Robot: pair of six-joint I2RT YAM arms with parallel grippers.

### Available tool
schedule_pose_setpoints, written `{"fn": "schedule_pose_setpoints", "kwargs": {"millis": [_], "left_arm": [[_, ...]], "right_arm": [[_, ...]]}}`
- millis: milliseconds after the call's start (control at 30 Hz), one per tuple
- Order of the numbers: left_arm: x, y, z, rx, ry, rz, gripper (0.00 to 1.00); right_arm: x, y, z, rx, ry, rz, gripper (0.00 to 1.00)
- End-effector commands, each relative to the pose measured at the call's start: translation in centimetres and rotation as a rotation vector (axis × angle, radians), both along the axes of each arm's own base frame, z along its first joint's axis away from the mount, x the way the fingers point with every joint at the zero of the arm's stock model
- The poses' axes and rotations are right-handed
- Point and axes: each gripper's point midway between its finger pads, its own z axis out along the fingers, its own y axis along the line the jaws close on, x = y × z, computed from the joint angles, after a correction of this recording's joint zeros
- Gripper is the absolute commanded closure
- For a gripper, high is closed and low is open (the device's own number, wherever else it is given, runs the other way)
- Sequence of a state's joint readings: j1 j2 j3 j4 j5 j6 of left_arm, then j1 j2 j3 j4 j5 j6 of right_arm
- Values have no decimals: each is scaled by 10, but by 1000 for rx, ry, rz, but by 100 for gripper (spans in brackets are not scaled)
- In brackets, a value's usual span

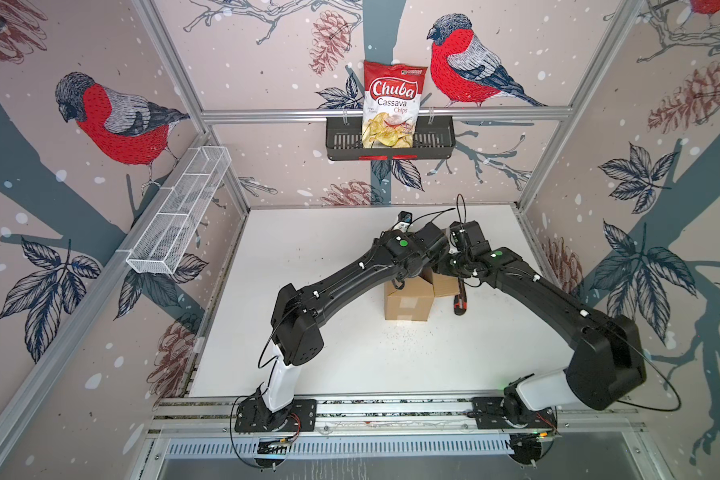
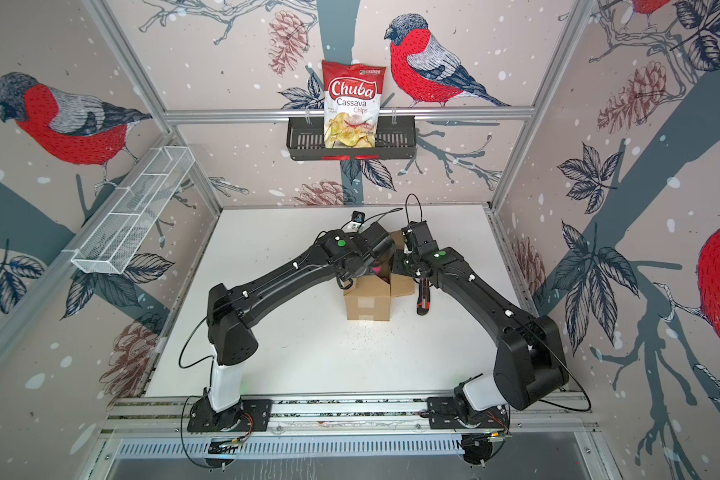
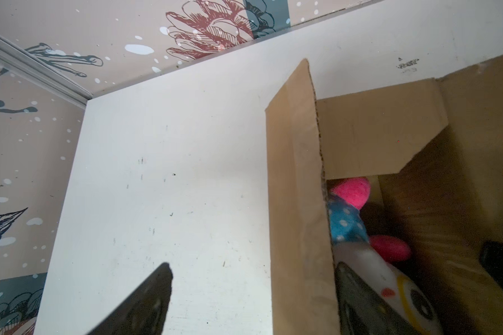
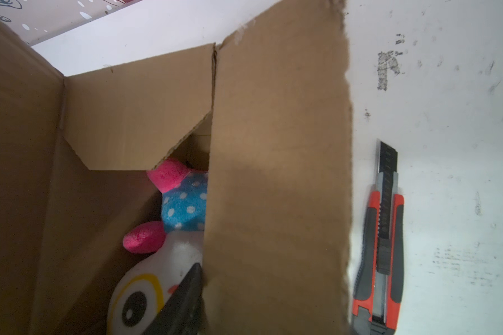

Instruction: Unpack the express box

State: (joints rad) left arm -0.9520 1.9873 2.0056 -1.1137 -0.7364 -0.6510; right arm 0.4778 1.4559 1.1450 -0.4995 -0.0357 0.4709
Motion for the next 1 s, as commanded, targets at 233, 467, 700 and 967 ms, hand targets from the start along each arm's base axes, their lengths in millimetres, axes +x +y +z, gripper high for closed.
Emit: {"fn": "schedule_pose_setpoints", "kwargs": {"millis": [233, 467, 700, 967], "left_arm": [[-10, 46, 7, 67, -32, 71, 24], [-7, 69, -9, 16, -19, 99, 32], [-1, 54, -30, -124, -9, 47, 33], [2, 34, -52, -219, 16, 10, 35]], "right_arm": [[-2, -17, -3, -83, 15, -55, 56], [-2, -14, -2, -97, 20, -46, 57], [-2, -7, -6, -110, 36, -30, 57], [-2, -1, -9, -120, 46, -10, 57]]}}
